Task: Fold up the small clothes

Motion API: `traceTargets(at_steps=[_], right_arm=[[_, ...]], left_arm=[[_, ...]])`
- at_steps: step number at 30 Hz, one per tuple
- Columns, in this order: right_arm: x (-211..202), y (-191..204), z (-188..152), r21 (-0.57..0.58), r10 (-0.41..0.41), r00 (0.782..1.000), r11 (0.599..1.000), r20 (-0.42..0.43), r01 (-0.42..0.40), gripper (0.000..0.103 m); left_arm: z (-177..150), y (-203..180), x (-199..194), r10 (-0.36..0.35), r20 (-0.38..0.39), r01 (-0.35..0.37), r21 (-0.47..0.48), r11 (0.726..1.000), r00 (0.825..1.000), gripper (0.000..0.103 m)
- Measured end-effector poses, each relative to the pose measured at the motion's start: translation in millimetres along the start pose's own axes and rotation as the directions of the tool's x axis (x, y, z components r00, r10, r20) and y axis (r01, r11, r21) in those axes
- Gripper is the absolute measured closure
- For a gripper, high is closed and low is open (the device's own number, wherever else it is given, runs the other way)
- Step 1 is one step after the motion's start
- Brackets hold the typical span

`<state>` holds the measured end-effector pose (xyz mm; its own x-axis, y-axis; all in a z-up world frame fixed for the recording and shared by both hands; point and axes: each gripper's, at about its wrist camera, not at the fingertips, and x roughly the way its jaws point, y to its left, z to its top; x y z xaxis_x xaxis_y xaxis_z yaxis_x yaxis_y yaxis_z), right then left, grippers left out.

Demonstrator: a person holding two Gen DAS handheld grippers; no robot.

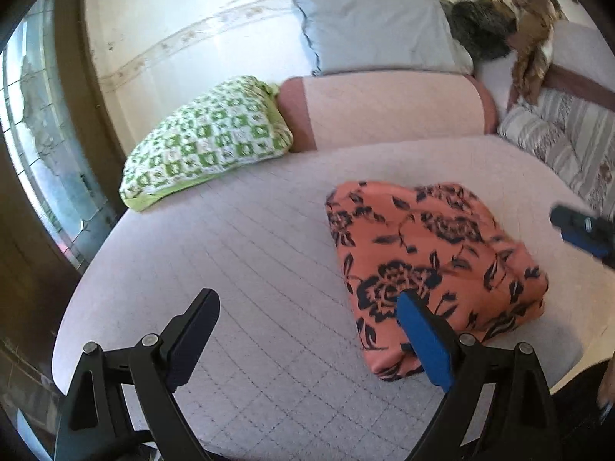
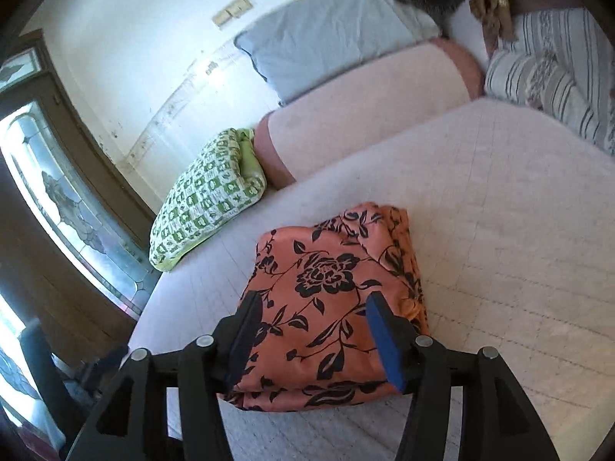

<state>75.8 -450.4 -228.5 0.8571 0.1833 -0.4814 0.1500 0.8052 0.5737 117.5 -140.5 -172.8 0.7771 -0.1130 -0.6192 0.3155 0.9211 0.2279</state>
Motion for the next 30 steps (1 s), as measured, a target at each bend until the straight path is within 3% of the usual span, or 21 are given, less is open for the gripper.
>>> traceTargets(at_steps=[10,30], right_arm=[[-41.3,14.8,-7.7,-0.116,-0.004,0.993,0.993,0.120,0.018,0.038],[-25.0,6.4,-7.9,-0.123,-0.011,0.997,0.992,0.073,0.020,0.038]], left_arm=[[19.1,-3.6,-28.2,-0.001,0.057,0.002,-0.027,1.000,0.998,0.010],[17.1,-16.5,-10.6,0.022,0.012,-0.022,-0.024,0.999,1.000,0.010]])
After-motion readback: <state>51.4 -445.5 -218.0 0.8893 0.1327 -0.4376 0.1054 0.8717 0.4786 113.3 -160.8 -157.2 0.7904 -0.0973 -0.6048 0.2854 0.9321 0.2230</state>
